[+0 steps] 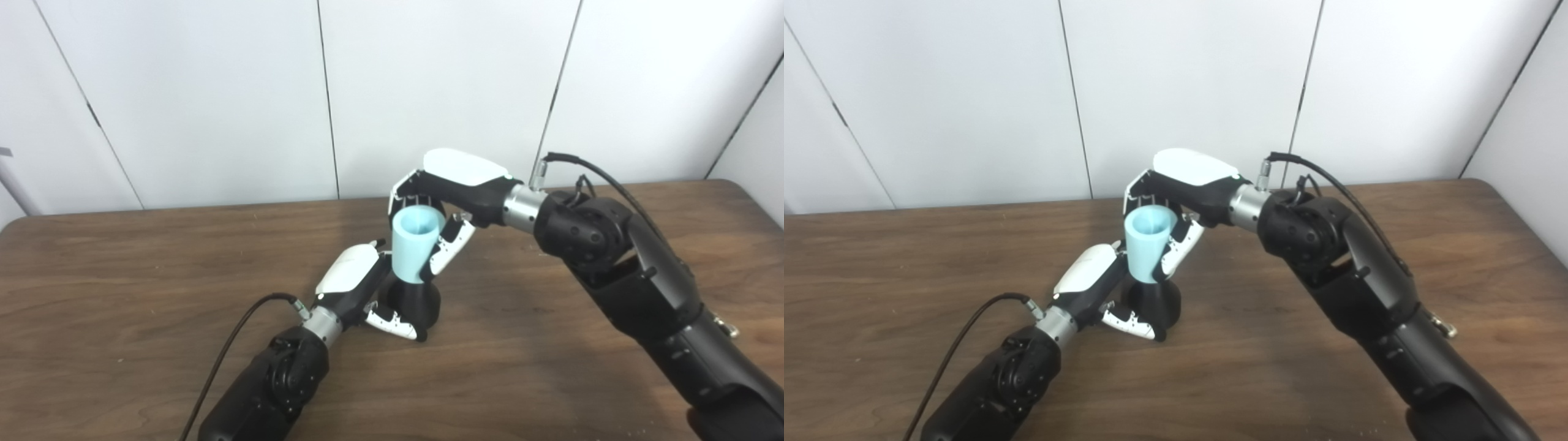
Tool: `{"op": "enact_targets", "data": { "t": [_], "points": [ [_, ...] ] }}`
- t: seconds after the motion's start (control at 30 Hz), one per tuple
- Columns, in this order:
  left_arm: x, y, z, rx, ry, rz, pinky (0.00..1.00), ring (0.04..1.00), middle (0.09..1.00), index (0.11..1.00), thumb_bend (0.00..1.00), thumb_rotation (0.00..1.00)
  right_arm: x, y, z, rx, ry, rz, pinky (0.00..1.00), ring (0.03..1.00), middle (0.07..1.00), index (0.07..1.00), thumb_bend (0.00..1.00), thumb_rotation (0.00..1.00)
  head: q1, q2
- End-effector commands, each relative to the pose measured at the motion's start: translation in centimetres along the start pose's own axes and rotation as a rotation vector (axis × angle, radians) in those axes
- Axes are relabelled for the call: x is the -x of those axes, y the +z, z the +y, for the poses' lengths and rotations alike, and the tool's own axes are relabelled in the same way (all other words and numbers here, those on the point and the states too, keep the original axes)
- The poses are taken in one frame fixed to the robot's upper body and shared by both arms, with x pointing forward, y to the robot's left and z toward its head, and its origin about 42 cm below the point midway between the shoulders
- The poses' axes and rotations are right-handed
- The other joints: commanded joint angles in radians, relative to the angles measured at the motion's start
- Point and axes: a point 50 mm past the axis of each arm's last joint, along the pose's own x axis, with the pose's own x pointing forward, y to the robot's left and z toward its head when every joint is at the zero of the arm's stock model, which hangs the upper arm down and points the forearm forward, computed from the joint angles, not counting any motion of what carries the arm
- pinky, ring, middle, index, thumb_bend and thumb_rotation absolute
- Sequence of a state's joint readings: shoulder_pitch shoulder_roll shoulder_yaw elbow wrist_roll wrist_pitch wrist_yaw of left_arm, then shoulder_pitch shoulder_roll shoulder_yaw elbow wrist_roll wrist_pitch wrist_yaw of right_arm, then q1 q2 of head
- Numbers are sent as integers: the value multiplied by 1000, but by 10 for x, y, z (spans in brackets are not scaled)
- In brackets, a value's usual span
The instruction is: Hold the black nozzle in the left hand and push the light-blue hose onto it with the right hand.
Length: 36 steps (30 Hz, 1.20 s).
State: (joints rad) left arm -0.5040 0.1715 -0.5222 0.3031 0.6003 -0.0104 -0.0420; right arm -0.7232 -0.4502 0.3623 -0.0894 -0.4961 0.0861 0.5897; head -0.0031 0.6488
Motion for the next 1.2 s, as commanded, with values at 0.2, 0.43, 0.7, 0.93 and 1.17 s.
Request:
{"op": "enact_targets", "data": {
  "t": [0.2, 0.43, 0.7, 0.93, 1.17],
  "points": [
    [17, -25, -20, -41, -134, 124, 1000, 658, 483, 489, 525, 0, 13, -10, 18, -8, 37, 42, 341, 405, 475, 524, 517, 0, 1, 6],
    [19, -26, -17, -35, -126, 128, 1000, 655, 484, 488, 525, 0, 14, -15, 36, -55, 51, 85, 345, 413, 474, 518, 518, 0, 8, 13],
    [18, -25, -20, -31, -122, 134, 1000, 654, 485, 487, 525, 0, 10, -12, 56, -84, 42, 84, 352, 419, 474, 515, 518, 0, 10, 18],
    [17, -21, -21, -29, -121, 132, 1000, 654, 480, 491, 526, 0, 6, -10, 61, -67, 42, 53, 364, 426, 475, 505, 520, 0, 11, 18],
    [17, -22, -22, -22, -122, 134, 1000, 655, 480, 491, 526, 0, 9, -14, 42, -52, 19, 114, 345, 395, 492, 559, 510, 0, 8, 11]
  ]
}}
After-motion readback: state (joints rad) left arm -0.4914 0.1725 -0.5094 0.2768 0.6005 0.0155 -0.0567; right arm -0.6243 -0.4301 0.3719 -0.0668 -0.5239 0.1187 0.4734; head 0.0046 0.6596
